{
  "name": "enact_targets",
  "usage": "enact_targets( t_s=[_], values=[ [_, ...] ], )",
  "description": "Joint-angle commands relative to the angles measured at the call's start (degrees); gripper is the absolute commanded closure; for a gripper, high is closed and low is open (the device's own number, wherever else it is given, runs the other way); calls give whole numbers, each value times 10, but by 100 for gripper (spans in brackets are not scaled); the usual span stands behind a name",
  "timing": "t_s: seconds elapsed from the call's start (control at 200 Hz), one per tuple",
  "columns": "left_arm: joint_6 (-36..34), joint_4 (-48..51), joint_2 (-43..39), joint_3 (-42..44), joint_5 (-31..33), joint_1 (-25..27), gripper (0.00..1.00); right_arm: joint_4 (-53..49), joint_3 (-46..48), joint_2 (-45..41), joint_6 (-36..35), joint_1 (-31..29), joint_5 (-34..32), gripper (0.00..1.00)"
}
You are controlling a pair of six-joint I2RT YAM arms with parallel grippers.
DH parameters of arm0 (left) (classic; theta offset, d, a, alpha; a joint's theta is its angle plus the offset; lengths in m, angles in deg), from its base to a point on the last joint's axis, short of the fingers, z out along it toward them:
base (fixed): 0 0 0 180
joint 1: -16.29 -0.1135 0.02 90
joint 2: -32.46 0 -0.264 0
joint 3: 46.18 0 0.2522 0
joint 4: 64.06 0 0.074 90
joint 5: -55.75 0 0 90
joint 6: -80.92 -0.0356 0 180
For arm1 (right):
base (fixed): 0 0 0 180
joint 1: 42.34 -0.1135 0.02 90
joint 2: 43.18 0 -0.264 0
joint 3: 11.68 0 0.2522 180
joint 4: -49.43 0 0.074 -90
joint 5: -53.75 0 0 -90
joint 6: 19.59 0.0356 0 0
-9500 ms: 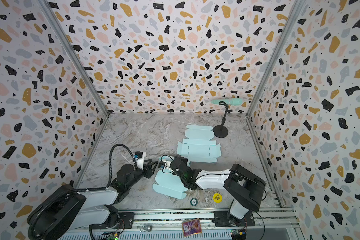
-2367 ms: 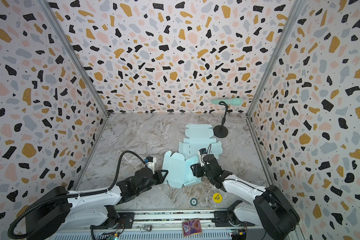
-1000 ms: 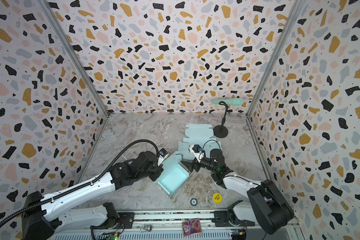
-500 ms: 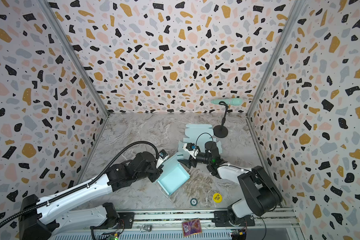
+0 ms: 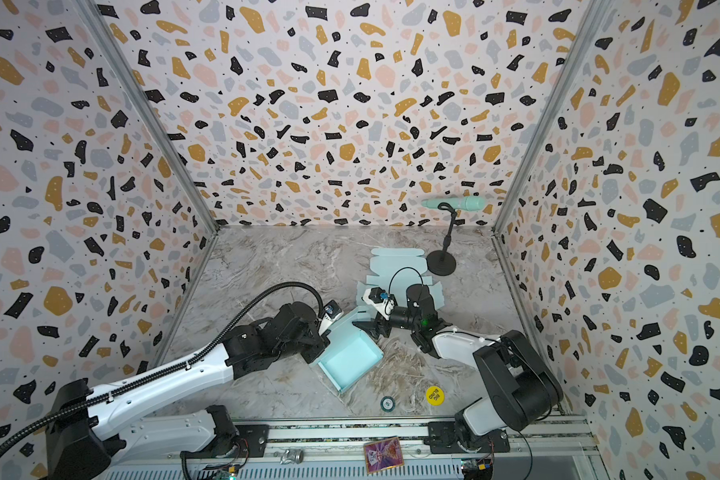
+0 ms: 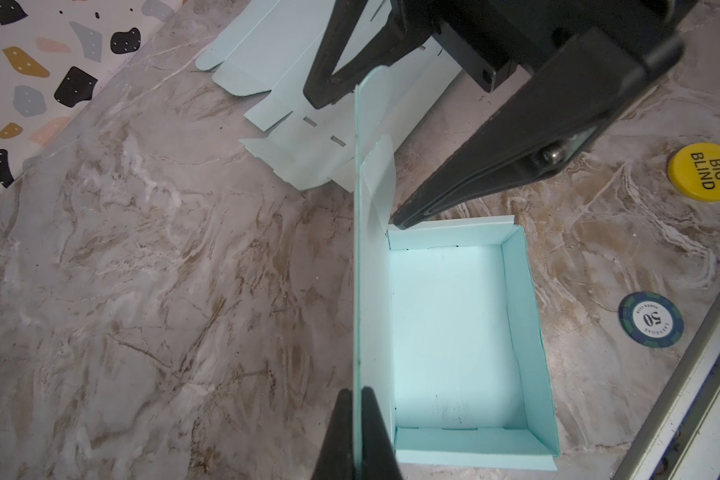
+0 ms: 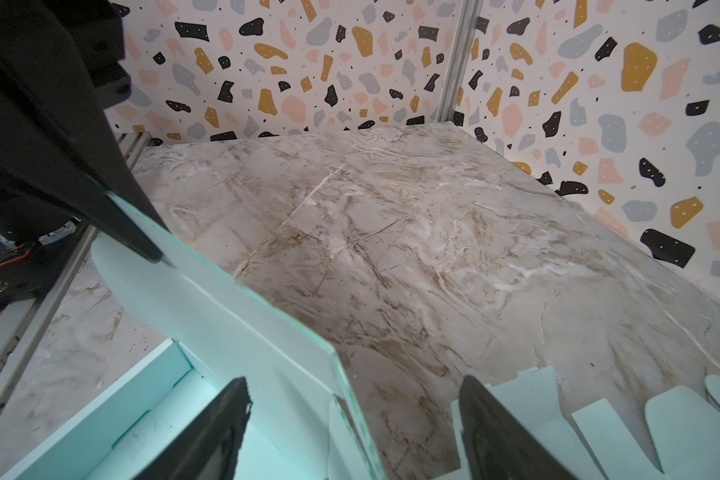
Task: Fold the paper box
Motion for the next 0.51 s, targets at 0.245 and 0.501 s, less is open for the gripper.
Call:
enact_targets(
  t_s=[0.245,0.501],
  values=[
    [-10,-13,-10,2,-4,0,100,-13,-6,-4,-10,-13,-17,21],
    [-15,-29,-22,12,-2,0,100,-70,-33,11,-60,-14,-23,24]
  ],
)
